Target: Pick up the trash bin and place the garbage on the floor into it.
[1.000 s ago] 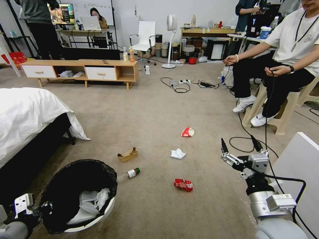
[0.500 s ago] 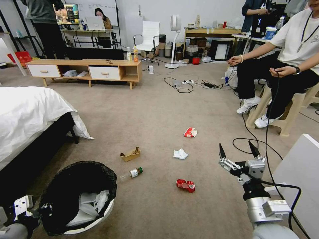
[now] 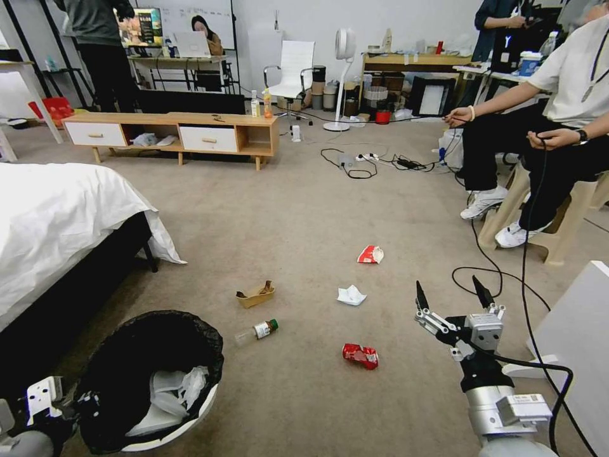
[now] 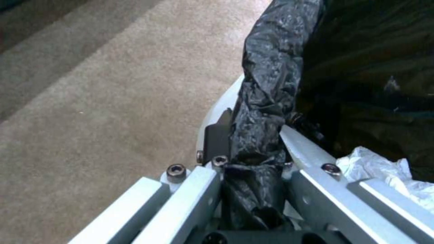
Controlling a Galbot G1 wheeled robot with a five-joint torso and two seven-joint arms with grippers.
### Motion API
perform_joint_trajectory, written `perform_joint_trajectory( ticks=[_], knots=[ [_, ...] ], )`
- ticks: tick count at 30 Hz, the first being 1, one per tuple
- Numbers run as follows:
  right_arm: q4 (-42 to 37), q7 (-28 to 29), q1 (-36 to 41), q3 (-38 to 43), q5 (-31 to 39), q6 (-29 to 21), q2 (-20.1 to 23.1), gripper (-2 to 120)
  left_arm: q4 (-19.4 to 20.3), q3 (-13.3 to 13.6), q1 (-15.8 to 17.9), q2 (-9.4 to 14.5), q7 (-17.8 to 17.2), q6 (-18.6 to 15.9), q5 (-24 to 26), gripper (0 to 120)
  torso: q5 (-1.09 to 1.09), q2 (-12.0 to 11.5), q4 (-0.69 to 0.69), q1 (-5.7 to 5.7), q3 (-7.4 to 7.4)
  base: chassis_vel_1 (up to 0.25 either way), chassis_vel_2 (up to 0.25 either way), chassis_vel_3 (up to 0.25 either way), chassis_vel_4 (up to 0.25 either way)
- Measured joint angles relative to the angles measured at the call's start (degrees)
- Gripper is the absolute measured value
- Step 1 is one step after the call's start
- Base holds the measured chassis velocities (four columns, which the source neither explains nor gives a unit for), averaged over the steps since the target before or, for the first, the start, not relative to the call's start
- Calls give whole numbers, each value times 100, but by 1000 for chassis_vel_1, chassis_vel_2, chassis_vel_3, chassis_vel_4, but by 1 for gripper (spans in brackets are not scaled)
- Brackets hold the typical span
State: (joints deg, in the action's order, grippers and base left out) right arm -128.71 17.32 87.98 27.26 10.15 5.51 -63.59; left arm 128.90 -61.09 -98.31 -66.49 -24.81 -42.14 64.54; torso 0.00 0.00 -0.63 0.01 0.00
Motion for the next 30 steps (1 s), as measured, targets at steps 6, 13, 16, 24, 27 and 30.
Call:
perform_joint_trajectory(
  ticks=[6, 13, 16, 24, 27, 30],
  knots=[
    [21, -16, 18, 3, -11, 35, 2, 100, -28, -10, -14, -1, 22, 0, -51, 1, 0, 0, -1, 0, 0, 0, 0, 0, 0],
    [54, -65, 13, 17, -19, 73, 45, 100, -45, -54, 0, 4, 23, 0, -53, 1, 0, 0, -1, 0, 0, 0, 0, 0, 0],
    [60, -69, 6, 17, -20, 72, 44, 100, -50, -82, -5, 21, 22, 0, -45, 1, 0, 0, -1, 0, 0, 0, 0, 0, 0],
    [130, -97, 3, 15, -54, 106, 37, 100, -65, -107, -11, 26, 21, 0, -35, 1, 0, 0, -1, 0, 0, 0, 0, 0, 0],
    [130, -98, 0, 16, -54, 107, 41, 100, -66, -112, -13, 26, 20, 0, -34, 1, 0, 0, 0, 0, 0, -54, 78, 62, -35],
    [128, -98, 12, 21, -55, 107, 43, 100, -69, -127, -21, 28, 20, 0, -32, 1, 0, 0, 0, 0, 0, -88, 92, 97, -74]
  ],
)
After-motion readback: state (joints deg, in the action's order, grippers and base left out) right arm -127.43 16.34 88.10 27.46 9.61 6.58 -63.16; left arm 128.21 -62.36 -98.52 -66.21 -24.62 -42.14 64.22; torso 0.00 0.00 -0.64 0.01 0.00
